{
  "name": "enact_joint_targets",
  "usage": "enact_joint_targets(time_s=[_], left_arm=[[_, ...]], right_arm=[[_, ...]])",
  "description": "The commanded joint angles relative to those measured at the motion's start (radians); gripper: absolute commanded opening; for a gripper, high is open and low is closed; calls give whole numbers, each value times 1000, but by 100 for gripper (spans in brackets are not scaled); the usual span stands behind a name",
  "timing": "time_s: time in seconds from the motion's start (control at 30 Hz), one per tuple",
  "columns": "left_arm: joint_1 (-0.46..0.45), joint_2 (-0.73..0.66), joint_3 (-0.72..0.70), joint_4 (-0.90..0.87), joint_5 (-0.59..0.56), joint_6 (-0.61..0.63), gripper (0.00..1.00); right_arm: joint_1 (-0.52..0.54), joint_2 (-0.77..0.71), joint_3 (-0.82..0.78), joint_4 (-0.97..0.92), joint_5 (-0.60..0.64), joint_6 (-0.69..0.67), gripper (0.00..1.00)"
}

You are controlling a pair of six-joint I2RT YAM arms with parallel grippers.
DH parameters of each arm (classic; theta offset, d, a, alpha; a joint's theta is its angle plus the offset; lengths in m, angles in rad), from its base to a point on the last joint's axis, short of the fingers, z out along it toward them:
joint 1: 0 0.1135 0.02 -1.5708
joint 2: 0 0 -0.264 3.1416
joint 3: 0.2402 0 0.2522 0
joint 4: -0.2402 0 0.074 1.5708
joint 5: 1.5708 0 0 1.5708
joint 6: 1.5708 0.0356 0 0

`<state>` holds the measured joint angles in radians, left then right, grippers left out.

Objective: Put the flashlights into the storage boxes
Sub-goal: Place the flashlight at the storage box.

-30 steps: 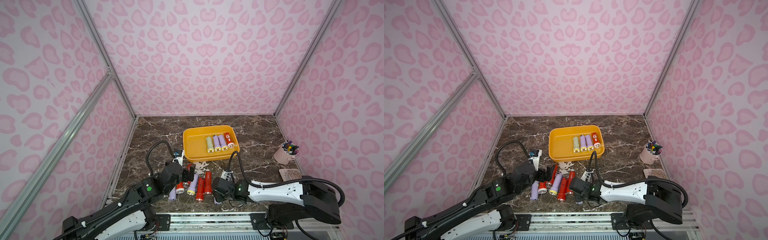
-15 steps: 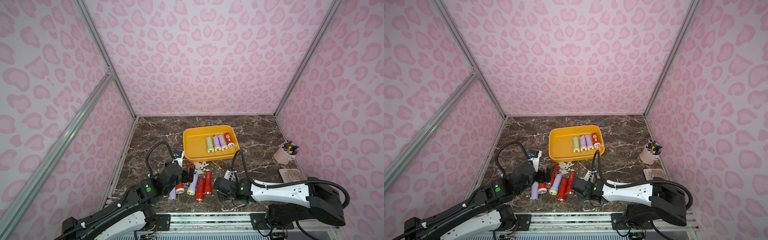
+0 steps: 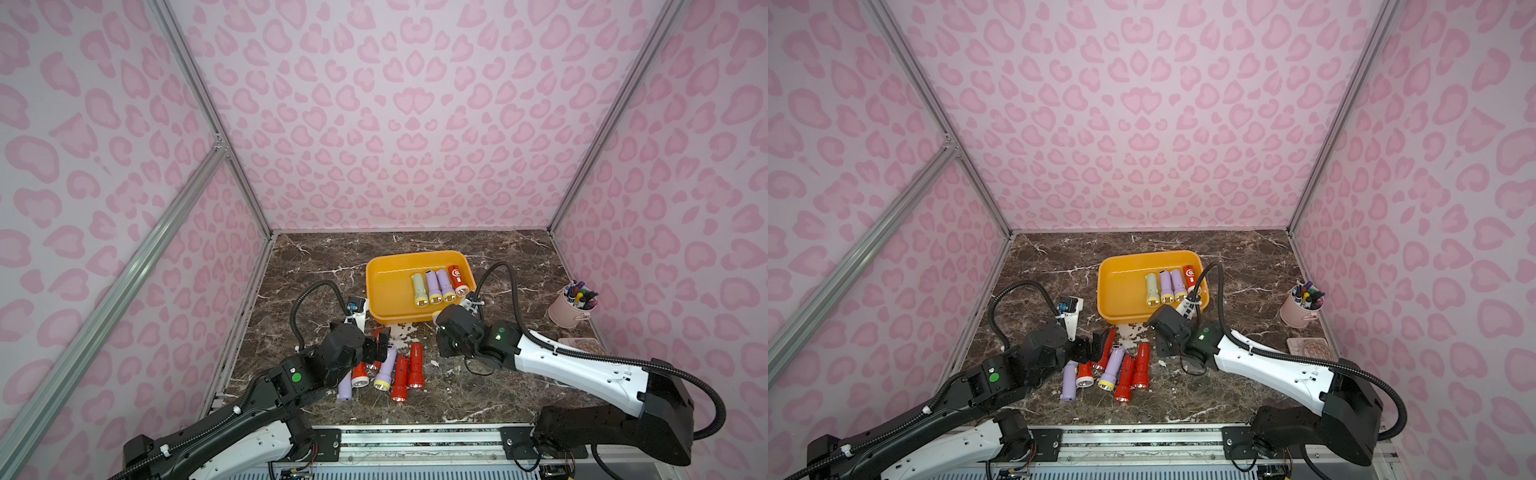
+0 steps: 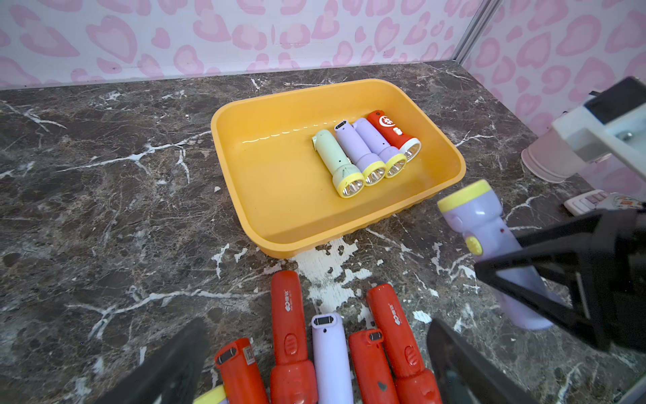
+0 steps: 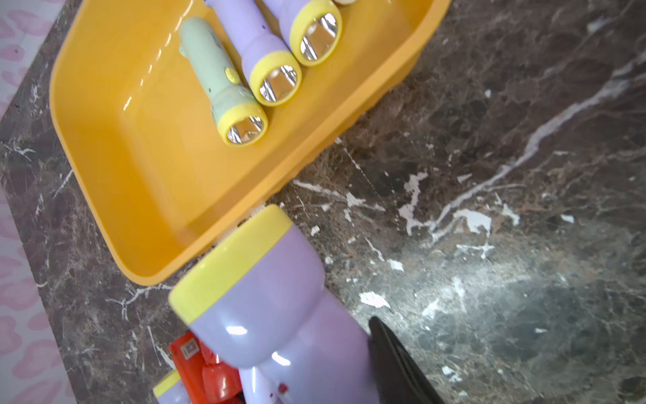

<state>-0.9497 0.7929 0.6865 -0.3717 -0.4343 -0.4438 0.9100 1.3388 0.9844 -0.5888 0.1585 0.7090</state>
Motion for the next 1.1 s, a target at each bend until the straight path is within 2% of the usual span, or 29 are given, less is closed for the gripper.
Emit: enact_joint_targets(time_s=[0.0, 0.23, 0.6, 0.77, 1.07], left_arm=[[2, -7, 11, 4, -12, 10, 99], [7, -22, 2, -4, -30, 6, 99], [10, -116, -56, -64, -82, -48, 100], [11, -151, -66, -71, -108, -55, 99], [11, -110, -62, -67, -109, -50, 99]], right_arm=[[-67, 85, 103, 25, -42, -130, 39], [-161, 381, 376, 35, -151, -233, 39], [-215, 799, 759, 38, -235, -272, 37], [-256, 895, 827, 27, -256, -272, 36], [-278, 948, 855, 23, -269, -280, 39]])
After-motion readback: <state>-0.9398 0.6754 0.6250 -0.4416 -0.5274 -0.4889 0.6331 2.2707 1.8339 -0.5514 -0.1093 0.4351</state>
